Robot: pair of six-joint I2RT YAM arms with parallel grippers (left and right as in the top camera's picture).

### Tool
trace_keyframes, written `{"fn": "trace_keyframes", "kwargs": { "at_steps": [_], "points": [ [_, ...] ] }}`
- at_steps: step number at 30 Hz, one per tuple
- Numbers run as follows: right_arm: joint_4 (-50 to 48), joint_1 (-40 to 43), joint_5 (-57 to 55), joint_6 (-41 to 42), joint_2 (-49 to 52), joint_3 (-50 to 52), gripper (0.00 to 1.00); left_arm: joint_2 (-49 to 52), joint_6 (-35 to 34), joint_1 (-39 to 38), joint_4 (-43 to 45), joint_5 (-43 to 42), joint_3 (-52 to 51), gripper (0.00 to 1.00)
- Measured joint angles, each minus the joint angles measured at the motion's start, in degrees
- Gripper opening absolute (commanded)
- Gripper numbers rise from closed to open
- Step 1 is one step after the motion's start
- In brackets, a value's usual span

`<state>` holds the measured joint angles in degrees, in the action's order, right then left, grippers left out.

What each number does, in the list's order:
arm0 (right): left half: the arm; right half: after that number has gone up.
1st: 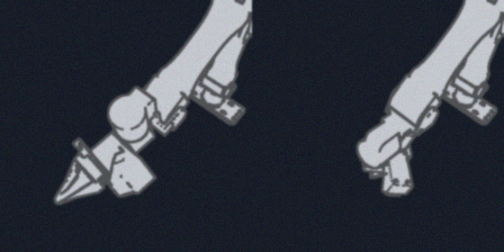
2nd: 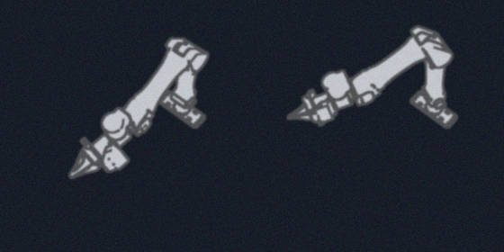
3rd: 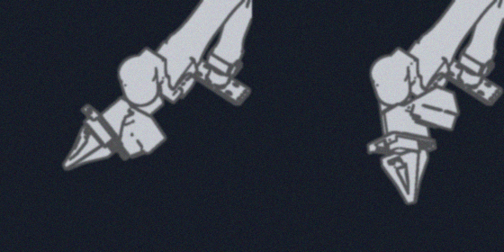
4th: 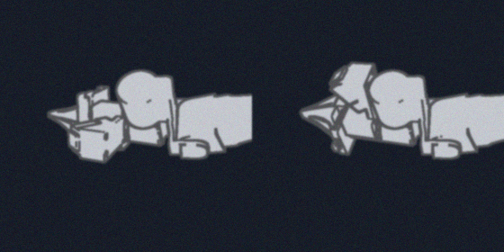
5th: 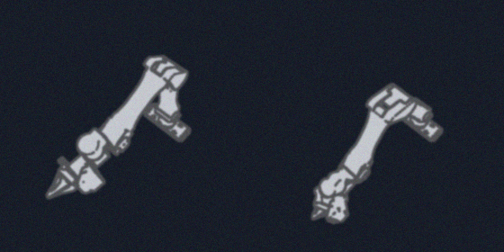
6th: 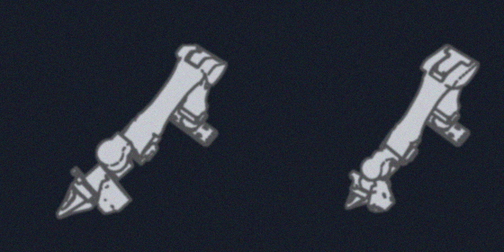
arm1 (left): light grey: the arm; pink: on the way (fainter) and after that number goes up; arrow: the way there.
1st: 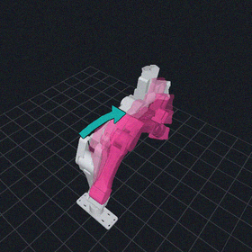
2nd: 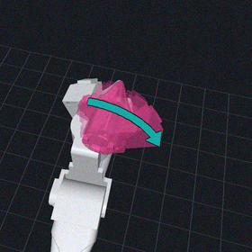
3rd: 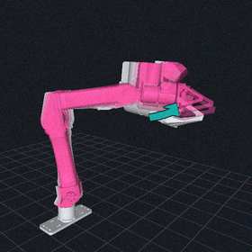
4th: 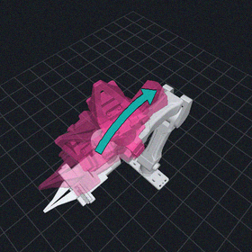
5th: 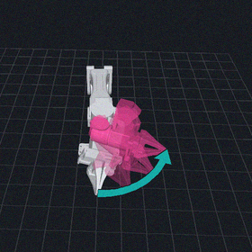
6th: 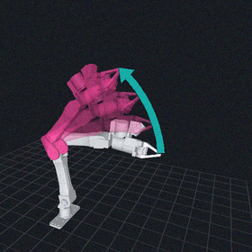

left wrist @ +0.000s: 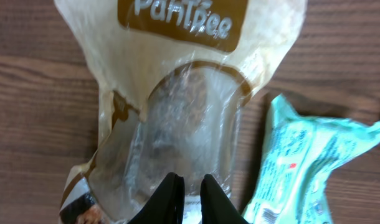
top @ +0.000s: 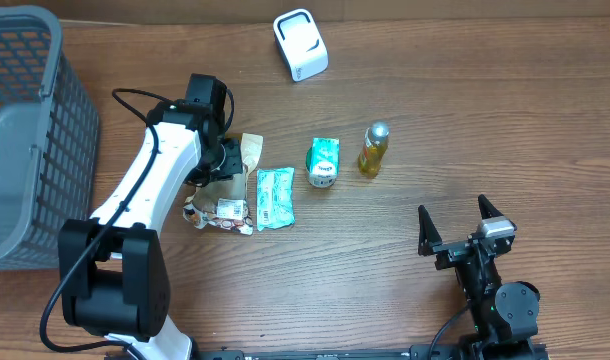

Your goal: Scan the item barcode

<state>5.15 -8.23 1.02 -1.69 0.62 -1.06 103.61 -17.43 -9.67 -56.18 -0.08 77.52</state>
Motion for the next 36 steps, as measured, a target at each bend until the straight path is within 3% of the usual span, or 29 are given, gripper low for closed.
{"fn": "trace_keyframes", "kwargs": {
  "at_steps": [9, 14, 27, 36],
  "points": [
    [0.0, 0.0, 0.0, 0.0, 0.0, 0.0, 1.0, 0.0, 1.1, -1.3, -0.5, 0.6, -2.6, 0.13],
    [0.0, 0.0, 0.0, 0.0, 0.0, 0.0, 1.0, 0.0, 1.3, -2.1, 0.7, -2.4, -4.9, 0.04],
    [0.0, 0.0, 0.0, 0.0, 0.0, 0.0, 1.0, 0.0, 1.5, -2.1, -0.3, -3.3, -7.8, 0.04],
    [0.0, 0.0, 0.0, 0.0, 0.0, 0.0, 1.0, -1.9, 0.3, -2.1, -3.4, 3.4, -8.0, 0.04]
  ]
}}
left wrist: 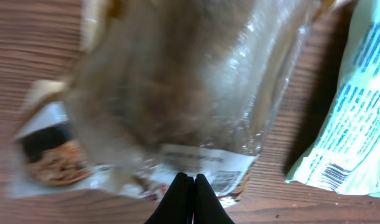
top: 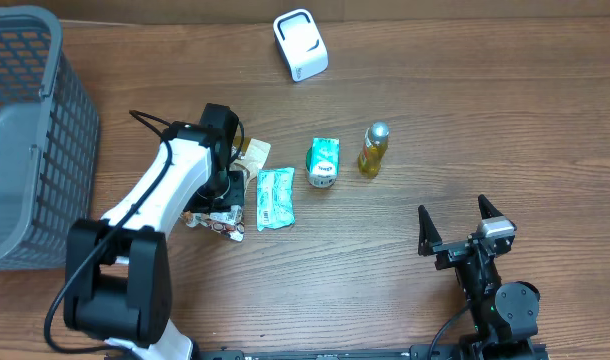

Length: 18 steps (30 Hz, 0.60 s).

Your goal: Scan the item barcode

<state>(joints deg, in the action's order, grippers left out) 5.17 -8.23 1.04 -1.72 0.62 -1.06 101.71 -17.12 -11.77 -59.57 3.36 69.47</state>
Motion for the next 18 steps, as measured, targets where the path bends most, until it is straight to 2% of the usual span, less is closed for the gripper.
{"fn": "trace_keyframes", "kwargs": {
  "at_steps": [7, 14, 16, 17, 18],
  "points": [
    [0.0, 0.0, 0.0, 0.0, 0.0, 0.0, 1.0, -7.3, -3.2, 2.2, 2.0, 3.2, 0.0, 0.07],
    [0.0, 0.0, 0.0, 0.0, 0.0, 0.0, 1.0, -8.9, -5.3, 11.5, 3.5, 3.5, 0.0, 0.12],
    [0.0, 0.0, 0.0, 0.0, 0.0, 0.0, 1.0, -8.9, -5.3, 14.1, 3.7, 3.6, 0.0, 0.19],
    [0.0, 0.0, 0.0, 0.0, 0.0, 0.0, 1.0, -8.9, -5.3, 15.0, 3.8, 3.7, 0.0, 0.58],
    [0.0, 0.0, 0.0, 0.0, 0.0, 0.0, 1.0, -8.9, -5.4, 16.3, 3.9, 3.6, 0.0, 0.9]
  ]
}}
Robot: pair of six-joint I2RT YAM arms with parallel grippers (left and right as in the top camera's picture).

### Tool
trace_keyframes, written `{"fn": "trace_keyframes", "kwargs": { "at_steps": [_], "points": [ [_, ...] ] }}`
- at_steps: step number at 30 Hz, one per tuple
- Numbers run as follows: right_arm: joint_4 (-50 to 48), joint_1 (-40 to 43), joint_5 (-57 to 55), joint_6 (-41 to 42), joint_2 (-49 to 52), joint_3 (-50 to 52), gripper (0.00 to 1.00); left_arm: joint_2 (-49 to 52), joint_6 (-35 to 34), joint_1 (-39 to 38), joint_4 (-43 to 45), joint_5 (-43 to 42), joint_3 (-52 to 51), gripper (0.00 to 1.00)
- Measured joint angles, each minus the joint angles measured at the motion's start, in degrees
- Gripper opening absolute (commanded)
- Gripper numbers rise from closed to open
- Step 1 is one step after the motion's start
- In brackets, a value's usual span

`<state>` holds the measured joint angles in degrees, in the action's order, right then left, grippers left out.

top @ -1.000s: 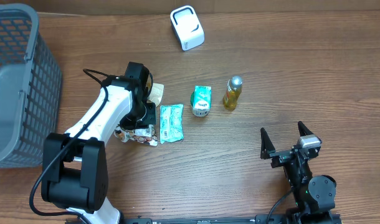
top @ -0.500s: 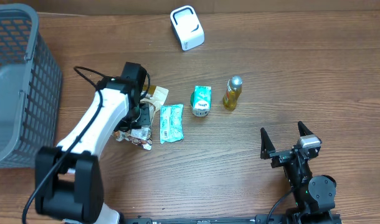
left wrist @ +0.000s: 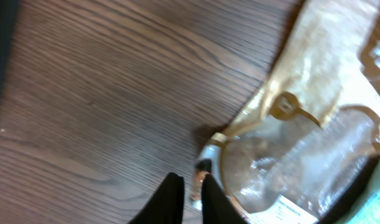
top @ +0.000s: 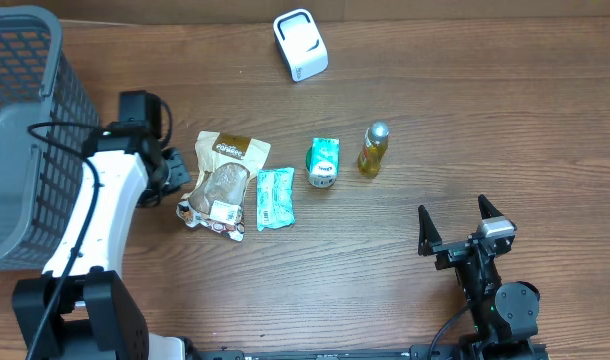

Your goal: Scan the item barcode

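Observation:
The tan snack bag [top: 223, 180] lies flat on the table, its clear window and white label facing up; the left wrist view shows the bag's [left wrist: 302, 155] lower left corner. My left gripper [top: 173, 172] is just left of the bag. The left gripper [left wrist: 189, 193] has a narrow gap between its black fingertips, with the bag's corner just beyond them and nothing held. The white scanner [top: 300, 44] stands at the back. My right gripper [top: 463, 232] rests open at the front right.
A grey mesh basket [top: 25, 130] fills the left edge. Beside the bag lie a teal packet [top: 275, 197], a green carton [top: 324, 162] and a yellow bottle [top: 373, 148]. Bare wood shows in the left wrist view [left wrist: 103, 93].
My left gripper was over the snack bag with its fingertips pressed together. Now it sits left of the bag, over bare wood, with a narrow gap between the tips. The bag now lies fully uncovered.
My left gripper first hung over the bag's clear window with a small gap between the tips. Then it was lower over the bag's label end, tips together. Now it is off the bag's left side. The right arm stayed still.

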<state>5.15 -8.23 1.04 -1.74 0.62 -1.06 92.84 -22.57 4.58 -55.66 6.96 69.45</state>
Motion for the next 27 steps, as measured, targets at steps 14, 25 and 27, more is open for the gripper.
{"fn": "trace_keyframes", "kwargs": {
  "at_steps": [14, 25, 27],
  "points": [
    [0.0, 0.0, 0.0, 0.0, 0.0, 0.0, 1.0, 0.0, 0.0, 4.5, 0.0, 0.4, 0.0, 1.0],
    [0.0, 0.0, 0.0, 0.0, 0.0, 0.0, 1.0, 0.0, 0.0, 4.5, 0.0, 0.4, 0.0, 1.0],
    [0.0, 0.0, 0.0, 0.0, 0.0, 0.0, 1.0, 0.0, 0.0, 4.5, 0.0, 0.4, 0.0, 1.0]
  ]
}}
